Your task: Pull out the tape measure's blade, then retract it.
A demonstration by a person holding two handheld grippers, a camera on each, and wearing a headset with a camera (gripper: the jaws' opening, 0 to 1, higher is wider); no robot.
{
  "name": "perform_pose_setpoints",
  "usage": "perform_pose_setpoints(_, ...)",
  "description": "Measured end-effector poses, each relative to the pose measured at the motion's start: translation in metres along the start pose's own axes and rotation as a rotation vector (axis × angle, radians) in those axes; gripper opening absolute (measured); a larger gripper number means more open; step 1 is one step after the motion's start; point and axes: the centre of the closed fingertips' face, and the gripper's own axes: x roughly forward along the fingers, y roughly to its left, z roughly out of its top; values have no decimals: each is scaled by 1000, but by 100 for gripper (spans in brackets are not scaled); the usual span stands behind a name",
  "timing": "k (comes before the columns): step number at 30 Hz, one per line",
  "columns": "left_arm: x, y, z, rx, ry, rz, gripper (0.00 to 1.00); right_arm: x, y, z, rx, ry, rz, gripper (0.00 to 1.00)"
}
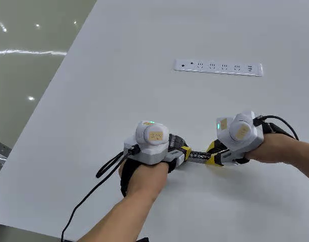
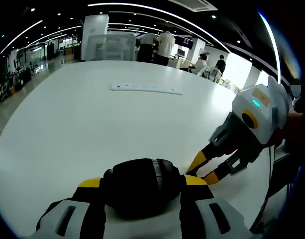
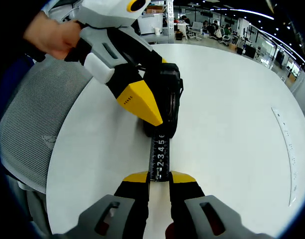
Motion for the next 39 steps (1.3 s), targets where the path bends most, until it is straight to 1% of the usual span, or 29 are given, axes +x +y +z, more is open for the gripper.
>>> perform_pose_setpoints(11,-1,0,0,1,0,-4,56,6,0,8,-1,-9,-3,11)
perform_pose_setpoints(22,-2,0,1,-2,-1,-4,56,15,-2,23,-3,-25,-8,11)
perform_pose_setpoints(39,-1,0,1,-8,-1,-7,56,20,-4,31,2,-32,-17,11)
